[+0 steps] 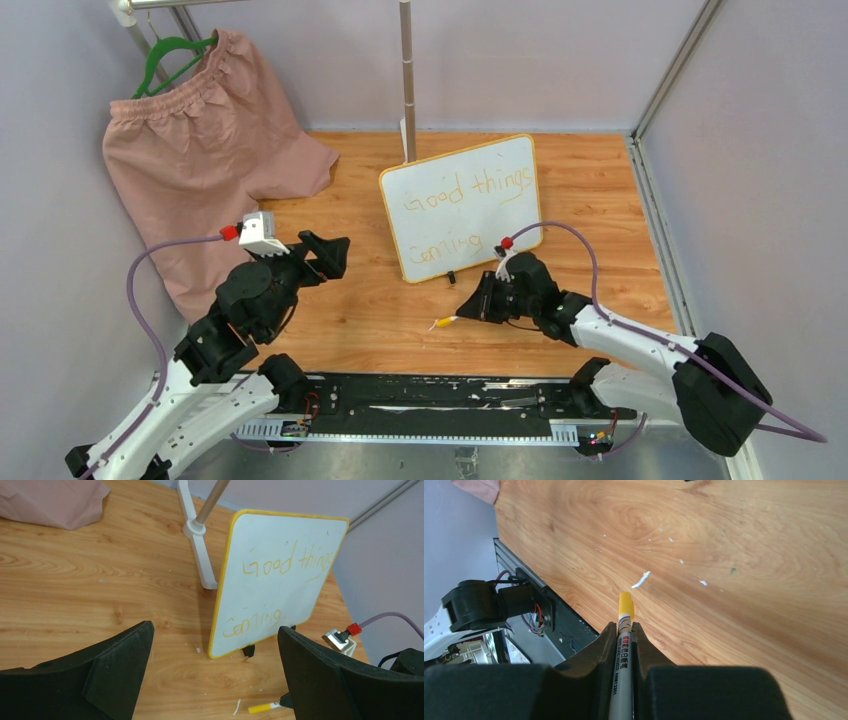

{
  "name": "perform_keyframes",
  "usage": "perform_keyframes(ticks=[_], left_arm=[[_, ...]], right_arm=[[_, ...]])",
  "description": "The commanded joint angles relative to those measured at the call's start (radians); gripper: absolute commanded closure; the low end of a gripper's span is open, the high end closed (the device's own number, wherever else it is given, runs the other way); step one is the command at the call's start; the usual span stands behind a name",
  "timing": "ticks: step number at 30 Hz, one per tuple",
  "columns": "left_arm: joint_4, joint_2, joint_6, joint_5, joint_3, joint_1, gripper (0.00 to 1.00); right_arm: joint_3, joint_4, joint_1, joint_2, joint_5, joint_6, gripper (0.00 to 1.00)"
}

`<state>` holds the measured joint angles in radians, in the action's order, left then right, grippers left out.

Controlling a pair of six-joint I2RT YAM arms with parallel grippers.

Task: Write a sentence on the whiteboard
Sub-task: Place the whiteboard marker at the center of the board, then reset both arms

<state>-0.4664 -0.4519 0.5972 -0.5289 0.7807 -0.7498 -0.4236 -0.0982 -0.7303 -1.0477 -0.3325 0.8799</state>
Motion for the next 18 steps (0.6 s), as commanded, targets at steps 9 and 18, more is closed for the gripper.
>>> perform_keyframes(ticks=[9,18], left_arm=[[0.003,-0.014,0.010,0.011,-0.037,-0.006,0.00],[-0.049,-0.031,0.013,-0.010,-0.022,-0.006,0.00]], right_arm=[[0.085,-0.009,0.082,-0.061,0.002,-0.021,0.66],[0.103,0.179,0.126,0.056,0.114,-0.055,0.29]])
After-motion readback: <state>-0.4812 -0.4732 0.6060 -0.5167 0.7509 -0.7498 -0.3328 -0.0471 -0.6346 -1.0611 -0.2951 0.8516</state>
